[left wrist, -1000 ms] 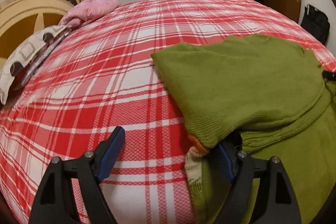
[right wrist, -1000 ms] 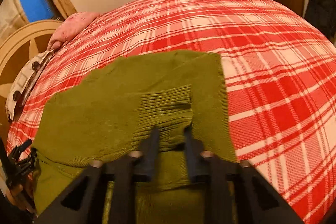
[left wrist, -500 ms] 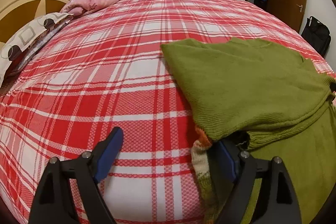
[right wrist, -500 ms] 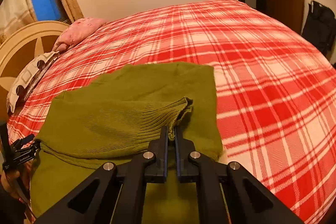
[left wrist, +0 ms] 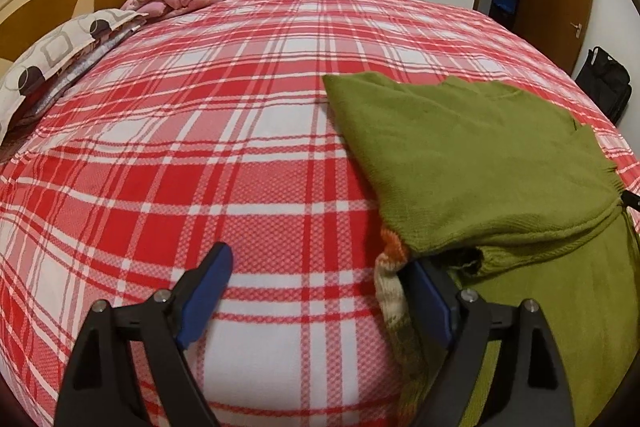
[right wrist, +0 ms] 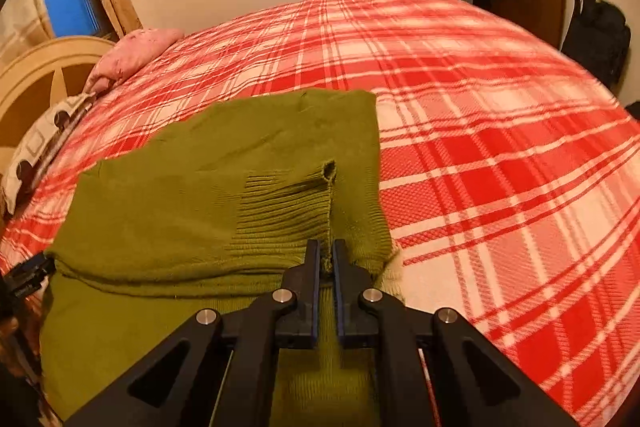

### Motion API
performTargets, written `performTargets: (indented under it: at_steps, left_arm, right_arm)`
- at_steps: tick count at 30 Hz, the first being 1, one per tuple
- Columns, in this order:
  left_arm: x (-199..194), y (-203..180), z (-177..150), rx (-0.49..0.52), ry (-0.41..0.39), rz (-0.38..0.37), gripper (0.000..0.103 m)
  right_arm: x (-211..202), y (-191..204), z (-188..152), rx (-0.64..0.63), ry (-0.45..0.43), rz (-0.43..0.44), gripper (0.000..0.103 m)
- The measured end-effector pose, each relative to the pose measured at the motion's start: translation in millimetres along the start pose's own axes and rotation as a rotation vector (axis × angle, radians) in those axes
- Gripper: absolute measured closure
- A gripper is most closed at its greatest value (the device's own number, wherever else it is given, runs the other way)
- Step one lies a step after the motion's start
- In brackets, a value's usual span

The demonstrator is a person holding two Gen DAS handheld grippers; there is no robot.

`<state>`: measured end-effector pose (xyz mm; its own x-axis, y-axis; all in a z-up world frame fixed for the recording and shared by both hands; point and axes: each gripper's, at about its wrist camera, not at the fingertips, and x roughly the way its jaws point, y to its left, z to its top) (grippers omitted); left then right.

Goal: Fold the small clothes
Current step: 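Smooth the cuff flat onto the body and open the right tool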

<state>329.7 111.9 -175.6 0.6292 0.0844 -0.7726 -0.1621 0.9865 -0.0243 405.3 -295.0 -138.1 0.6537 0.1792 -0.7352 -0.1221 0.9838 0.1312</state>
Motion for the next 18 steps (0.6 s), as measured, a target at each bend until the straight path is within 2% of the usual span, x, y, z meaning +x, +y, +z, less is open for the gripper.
performTargets:
  at_steps: [4,7,8,9,11,14,16,18]
  left_arm:
    - [-7,1,-7,0.006,-0.001,0.009,0.014]
    - [-21,3,-13,0.003,-0.020,0.021,0.015]
    - [-25,4,-14,0.000,-0.028,0.026,0.015]
    - [-30,6,-14,-0.007,-0.042,0.046,0.015]
    - [-38,8,-9,-0.026,-0.079,0.051,0.015]
    - [-42,5,9,-0.057,-0.122,0.055,0.014]
    - [-38,-3,21,-0.066,-0.139,0.038,0.014]
    - [-29,-18,28,-0.029,-0.128,0.033,0.014]
  right_arm:
    - [-15,9,5,-0.037,-0.035,-0.044,0.097]
    - [-22,23,15,-0.064,-0.068,-0.011,0.097]
    - [-21,27,18,-0.072,-0.071,0.004,0.089]
    - [-18,33,22,-0.085,-0.073,0.019,0.059]
    - [-8,45,28,-0.117,-0.069,0.028,0.022]
    - [10,57,34,-0.147,-0.052,0.040,0.022]
    - [25,59,36,-0.168,-0.025,-0.027,0.022]
    - [33,53,36,-0.139,-0.006,-0.039,0.022]
